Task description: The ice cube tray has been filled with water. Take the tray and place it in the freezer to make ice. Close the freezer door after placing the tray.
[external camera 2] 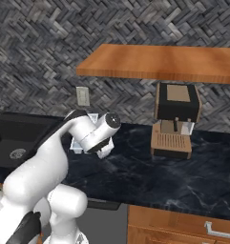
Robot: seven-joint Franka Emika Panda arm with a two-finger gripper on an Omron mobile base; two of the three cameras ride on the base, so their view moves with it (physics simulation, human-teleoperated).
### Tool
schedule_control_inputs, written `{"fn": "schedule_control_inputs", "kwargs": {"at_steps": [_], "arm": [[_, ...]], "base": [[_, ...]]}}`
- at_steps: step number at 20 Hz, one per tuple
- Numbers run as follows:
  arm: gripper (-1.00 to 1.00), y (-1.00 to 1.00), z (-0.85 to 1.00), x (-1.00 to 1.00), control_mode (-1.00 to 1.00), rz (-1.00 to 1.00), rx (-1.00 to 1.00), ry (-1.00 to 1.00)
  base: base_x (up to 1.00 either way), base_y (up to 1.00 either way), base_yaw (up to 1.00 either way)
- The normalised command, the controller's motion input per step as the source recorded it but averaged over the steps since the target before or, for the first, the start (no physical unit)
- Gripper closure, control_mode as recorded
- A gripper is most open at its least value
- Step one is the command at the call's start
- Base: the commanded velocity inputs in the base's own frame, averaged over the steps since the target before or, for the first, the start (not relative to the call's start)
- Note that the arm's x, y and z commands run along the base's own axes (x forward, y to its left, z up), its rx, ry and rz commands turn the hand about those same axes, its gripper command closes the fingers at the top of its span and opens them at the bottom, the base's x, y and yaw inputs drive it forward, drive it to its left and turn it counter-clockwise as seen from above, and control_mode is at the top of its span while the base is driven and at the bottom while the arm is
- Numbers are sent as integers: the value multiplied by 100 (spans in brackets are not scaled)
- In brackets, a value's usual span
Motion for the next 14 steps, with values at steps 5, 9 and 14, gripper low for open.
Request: {"fn": "schedule_control_inputs", "kwargs": {"at_steps": [5, 9, 14], "arm": [[100, -2, 57, -32, -100, 3, 0, 2], [100, 0, 37, -45, -100, 4, 0, 1], [100, 0, 21, -54, -100, 5, 0, 0]], "base": [[0, 0, 0], [0, 0, 0], [0, 0, 0]]}}
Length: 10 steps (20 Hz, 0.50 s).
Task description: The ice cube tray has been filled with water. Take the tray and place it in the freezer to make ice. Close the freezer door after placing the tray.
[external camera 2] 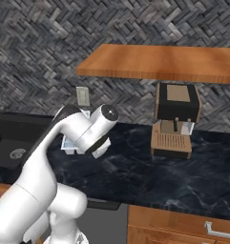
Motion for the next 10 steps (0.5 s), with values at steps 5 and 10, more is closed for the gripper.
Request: {"fn": "schedule_control_inputs", "kwargs": {"at_steps": [5, 10], "arm": [[100, 0, 10, -52, -100, 6, 0, 0], [100, 0, 0, 0, 100, 0, 0, 0]], "base": [[0, 0, 0], [-73, 0, 9]]}}
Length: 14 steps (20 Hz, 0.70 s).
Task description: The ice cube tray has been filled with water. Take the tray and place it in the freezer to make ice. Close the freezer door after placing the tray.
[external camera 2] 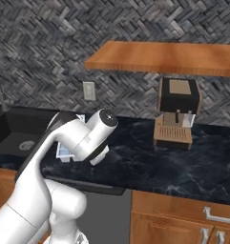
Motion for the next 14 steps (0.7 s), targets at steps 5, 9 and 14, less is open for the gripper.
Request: {"fn": "schedule_control_inputs", "kwargs": {"at_steps": [5, 9, 14], "arm": [[100, 0, 0, 0, 100, 0, 0, 0], [100, 0, 0, 0, 100, 0, 0, 0], [100, 0, 0, 0, 100, 0, 0, 0]], "base": [[-80, 0, 8], [-72, 0, 9], [-65, 0, 14]]}}
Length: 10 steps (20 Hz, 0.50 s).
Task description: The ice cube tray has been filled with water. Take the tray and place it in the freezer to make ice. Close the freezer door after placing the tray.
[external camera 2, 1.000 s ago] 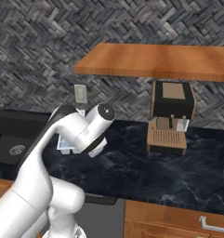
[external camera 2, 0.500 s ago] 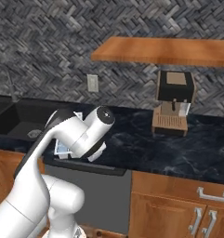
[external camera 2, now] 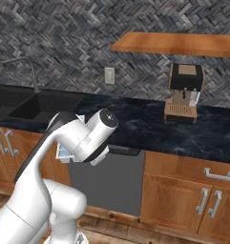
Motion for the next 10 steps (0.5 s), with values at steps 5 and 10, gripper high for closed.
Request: {"fn": "schedule_control_inputs", "kwargs": {"at_steps": [5, 10], "arm": [[100, 0, 0, 0, 100, 0, 0, 0], [100, 0, 0, 0, 100, 0, 0, 0]], "base": [[-60, 0, 11], [-62, -8, 10]]}}
